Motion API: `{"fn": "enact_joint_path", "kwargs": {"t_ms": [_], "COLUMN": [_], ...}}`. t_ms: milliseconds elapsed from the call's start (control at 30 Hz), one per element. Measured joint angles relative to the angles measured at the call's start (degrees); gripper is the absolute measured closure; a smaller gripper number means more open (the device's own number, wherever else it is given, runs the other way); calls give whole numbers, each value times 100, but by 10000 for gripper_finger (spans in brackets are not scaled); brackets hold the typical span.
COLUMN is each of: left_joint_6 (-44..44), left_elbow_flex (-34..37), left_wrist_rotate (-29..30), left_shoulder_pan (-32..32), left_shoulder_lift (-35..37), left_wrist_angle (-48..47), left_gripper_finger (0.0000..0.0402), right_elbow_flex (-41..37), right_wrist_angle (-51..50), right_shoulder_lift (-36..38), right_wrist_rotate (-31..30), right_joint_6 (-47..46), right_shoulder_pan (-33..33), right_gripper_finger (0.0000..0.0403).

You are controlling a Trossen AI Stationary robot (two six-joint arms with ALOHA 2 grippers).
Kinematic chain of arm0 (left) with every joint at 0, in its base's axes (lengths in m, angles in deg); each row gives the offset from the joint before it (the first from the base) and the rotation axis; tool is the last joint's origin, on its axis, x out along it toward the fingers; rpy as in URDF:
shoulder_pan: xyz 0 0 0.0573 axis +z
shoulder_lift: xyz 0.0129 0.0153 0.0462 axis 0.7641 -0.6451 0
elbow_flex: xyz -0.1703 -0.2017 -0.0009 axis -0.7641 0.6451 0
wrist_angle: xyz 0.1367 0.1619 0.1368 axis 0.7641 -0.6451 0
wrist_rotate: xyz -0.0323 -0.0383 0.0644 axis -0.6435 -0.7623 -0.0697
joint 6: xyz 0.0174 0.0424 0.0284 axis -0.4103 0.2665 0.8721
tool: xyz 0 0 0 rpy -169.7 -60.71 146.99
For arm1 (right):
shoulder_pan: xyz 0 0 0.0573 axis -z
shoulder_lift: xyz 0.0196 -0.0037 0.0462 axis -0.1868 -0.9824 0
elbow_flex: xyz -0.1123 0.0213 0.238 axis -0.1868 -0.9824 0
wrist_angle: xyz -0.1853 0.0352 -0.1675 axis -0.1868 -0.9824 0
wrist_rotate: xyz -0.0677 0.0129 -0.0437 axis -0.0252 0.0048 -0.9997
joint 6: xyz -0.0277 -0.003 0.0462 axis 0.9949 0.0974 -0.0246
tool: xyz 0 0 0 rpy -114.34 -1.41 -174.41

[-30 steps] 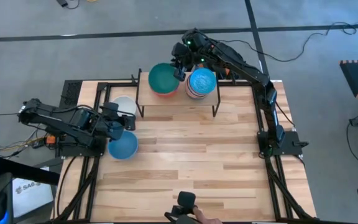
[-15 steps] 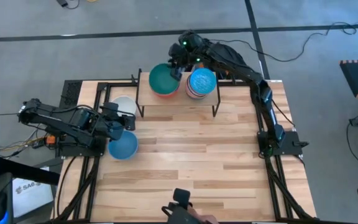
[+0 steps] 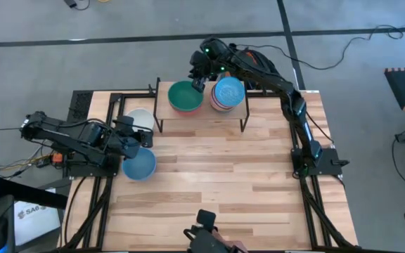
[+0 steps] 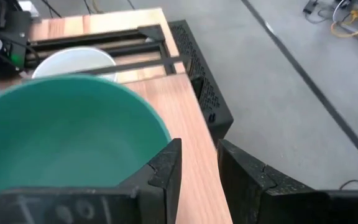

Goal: Place and stack bowls onto a shelf
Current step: Stack the green bowl on top of the red bowl on the shelf, then stack the blue bowl on top of the green bowl on the shelf

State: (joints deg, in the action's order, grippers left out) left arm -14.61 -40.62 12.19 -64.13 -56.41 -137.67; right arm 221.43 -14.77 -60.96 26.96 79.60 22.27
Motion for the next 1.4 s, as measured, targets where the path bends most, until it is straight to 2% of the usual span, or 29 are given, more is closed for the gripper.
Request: {"fn": "enact_joint_path", "kwargs": {"t_ms": [300,500,667,767,967,1167,1300,1400], "left_joint_6": [-74,56,544,877,1078,1091,1157,1157], "left_elbow_flex": [0,0,0,0,0,2,2,2], "left_wrist_rotate": [-176,-398,-707,-900,-1084,-1095,-1095,-1097], "left_shoulder_pan": [0,-17,-48,-166,-626,-1173,-1433,-1560], "left_shoulder_lift": [96,238,273,260,262,262,262,262], "left_wrist_angle": [-325,-447,-486,-513,-675,-966,-1071,-1133], "left_gripper_finger": [283,283,283,283,283,283,283,283], "right_elbow_flex": [136,119,129,125,65,-383,-596,-1064], "right_wrist_angle": [82,237,289,222,150,376,420,783], "right_shoulder_lift": [212,458,627,649,604,594,600,607], "right_wrist_rotate": [3,13,9,8,-76,-990,-1363,-1864], "right_joint_6": [-61,-62,-320,-789,-2372,-3258,-4067,-4764], "right_shoulder_pan": [-129,-535,-1095,-1506,-2364,-3116,-3421,-3599], "right_gripper_finger": [275,275,275,275,275,274,274,274]}}
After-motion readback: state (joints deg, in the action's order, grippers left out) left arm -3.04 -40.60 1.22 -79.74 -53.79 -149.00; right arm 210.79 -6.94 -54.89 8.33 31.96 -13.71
